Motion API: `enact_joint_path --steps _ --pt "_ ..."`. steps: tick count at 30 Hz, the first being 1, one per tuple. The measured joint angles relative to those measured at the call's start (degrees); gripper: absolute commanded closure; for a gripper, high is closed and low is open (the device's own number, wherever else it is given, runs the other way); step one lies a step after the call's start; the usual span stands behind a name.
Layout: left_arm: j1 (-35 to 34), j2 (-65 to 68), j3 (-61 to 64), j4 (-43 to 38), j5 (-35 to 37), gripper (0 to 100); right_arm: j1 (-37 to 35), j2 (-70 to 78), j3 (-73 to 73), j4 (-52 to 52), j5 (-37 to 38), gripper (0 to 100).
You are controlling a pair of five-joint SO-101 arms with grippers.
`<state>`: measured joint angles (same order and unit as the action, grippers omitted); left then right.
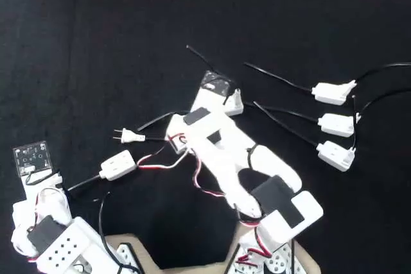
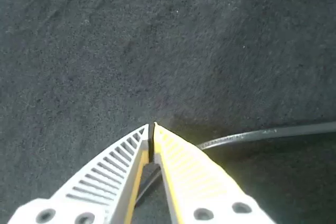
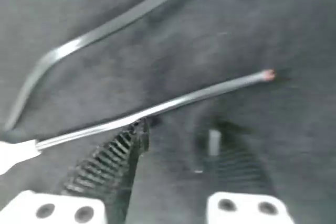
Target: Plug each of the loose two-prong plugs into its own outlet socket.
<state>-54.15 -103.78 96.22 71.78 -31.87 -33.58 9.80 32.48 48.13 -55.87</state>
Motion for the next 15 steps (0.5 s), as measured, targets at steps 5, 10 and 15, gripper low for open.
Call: enact_joint_path --steps 5,10,15 --pt "0.0 0.0 0.0 0.0 0.0 96 1.6 0.7 -2.2 6.4 1.7 95.9" --pt "0.0 0.0 0.0 0.0 0.0 96 2.5 1.1 -9.8 17.0 6.1 95.9" --pt "0.0 0.0 0.0 0.0 0.0 96 2.2 1.1 -19.8 27.7 9.8 95.9"
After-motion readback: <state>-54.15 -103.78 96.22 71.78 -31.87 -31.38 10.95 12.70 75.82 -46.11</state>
